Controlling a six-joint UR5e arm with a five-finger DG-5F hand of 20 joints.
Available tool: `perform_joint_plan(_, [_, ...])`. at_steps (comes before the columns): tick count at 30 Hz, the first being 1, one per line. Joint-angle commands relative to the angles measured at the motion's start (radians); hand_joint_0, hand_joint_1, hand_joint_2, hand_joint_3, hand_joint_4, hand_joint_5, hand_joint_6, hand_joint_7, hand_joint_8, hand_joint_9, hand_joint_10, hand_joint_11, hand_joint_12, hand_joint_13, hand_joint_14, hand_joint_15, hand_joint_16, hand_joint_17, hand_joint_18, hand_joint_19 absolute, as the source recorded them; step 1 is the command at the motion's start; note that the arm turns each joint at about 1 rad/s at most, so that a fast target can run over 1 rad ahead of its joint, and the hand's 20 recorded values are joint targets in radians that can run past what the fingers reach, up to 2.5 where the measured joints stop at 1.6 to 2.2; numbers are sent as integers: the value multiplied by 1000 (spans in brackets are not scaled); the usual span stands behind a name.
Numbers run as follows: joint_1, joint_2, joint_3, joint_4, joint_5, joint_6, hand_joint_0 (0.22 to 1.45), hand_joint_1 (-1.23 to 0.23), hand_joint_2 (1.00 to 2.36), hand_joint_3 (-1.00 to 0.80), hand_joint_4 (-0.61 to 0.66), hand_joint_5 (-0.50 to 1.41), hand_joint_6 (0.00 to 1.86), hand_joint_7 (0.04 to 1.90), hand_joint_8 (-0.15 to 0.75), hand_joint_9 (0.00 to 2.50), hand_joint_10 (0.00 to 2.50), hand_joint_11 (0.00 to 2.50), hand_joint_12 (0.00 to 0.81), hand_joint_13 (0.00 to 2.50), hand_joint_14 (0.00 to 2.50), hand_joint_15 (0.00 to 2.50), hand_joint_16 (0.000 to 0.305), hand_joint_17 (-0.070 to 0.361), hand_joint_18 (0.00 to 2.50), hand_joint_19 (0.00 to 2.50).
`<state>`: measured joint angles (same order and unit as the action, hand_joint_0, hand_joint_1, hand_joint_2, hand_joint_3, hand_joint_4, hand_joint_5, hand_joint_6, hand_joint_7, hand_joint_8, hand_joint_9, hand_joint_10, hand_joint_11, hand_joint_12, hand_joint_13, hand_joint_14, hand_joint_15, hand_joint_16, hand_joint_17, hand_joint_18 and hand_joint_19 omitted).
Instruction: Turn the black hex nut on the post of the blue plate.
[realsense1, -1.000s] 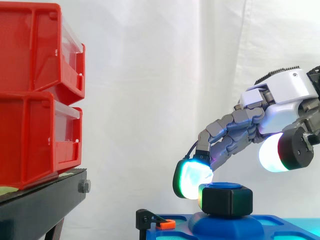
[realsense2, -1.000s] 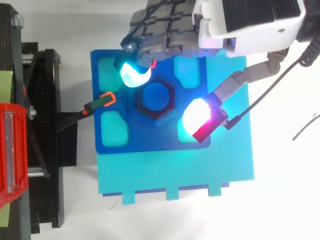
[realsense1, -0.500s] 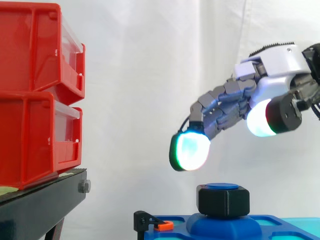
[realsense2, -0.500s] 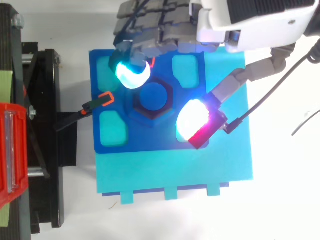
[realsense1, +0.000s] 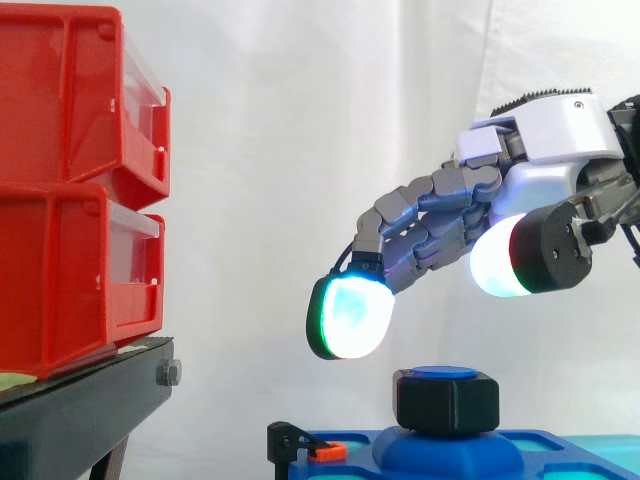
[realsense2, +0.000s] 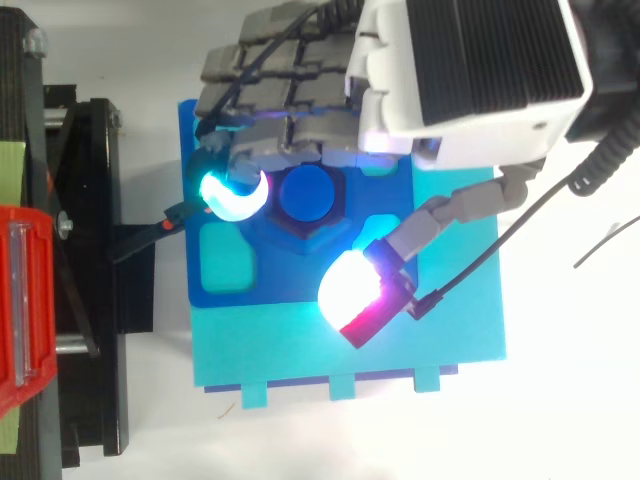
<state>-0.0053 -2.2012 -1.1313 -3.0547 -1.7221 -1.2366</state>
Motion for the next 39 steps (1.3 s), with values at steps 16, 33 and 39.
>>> perform_joint_plan(16, [68,0,-36,25,104,3,454,-437,1000,-500,244,-179,502,838,286,391,0,0,400,284,0,8,53,120,180,169])
perform_joint_plan(33, [82,0,-36,-22,122,3,456,-432,1000,-500,240,-178,502,839,286,390,0,0,399,286,0,5,53,119,180,168])
perform_joint_plan(39, [80,0,-38,-39,122,2,457,-429,1000,-500,241,-178,502,843,287,389,0,0,399,289,0,2,53,119,182,169])
